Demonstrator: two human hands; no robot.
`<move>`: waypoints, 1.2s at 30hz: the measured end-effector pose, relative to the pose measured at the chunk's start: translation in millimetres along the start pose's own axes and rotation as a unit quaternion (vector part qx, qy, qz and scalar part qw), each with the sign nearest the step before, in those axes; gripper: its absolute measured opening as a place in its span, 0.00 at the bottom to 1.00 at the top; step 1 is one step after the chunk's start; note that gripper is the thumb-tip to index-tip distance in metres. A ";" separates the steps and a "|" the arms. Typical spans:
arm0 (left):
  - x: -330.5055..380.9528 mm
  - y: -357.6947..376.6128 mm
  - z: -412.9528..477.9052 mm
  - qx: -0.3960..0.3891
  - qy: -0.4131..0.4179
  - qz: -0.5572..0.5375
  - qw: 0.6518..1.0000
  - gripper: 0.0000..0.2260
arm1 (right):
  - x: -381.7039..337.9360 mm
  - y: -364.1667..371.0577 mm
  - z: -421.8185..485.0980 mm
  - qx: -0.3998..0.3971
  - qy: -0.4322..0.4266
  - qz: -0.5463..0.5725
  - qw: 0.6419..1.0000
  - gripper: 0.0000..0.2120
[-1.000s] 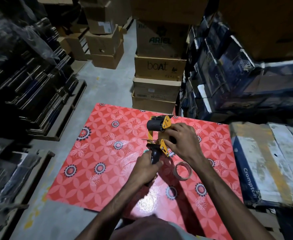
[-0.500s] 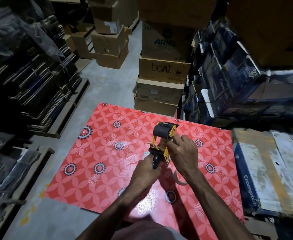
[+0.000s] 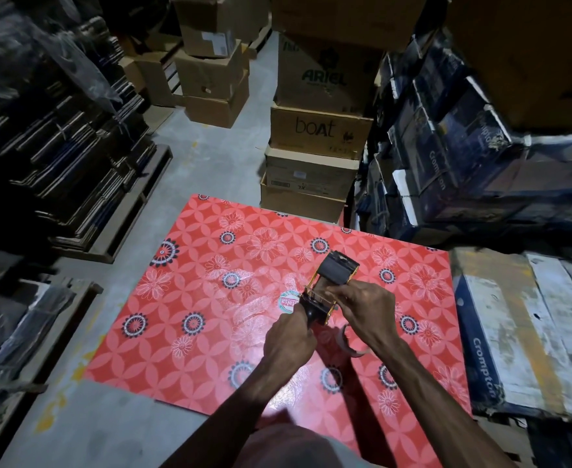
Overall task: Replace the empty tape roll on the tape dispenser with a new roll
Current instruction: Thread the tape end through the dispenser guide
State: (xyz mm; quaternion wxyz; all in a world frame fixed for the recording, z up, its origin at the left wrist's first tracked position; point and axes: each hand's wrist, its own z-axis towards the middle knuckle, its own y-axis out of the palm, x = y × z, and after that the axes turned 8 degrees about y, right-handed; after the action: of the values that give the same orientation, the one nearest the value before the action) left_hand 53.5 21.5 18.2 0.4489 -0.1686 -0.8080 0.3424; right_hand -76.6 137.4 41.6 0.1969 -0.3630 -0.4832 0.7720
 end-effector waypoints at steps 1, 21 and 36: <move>-0.6 1.4 -0.6 0.004 0.002 0.006 1.000 0.14 | -0.9 -1.7 -0.9 0.004 0.013 0.010 1.000 0.08; -3.8 14.9 -0.5 0.009 0.028 -0.028 0.999 0.13 | -16.8 -20.6 -0.8 0.080 0.173 0.191 0.963 0.04; 0.3 28.5 -12.5 0.044 0.069 -0.006 0.997 0.18 | -3.5 -45.3 36.9 0.058 0.305 0.313 0.898 0.04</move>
State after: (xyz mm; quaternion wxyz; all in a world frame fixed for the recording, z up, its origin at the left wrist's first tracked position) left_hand 62.8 46.9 2.8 0.5124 -0.1672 -0.7604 0.3623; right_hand -104.1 133.6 93.1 0.1030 -0.7011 -0.2152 0.6719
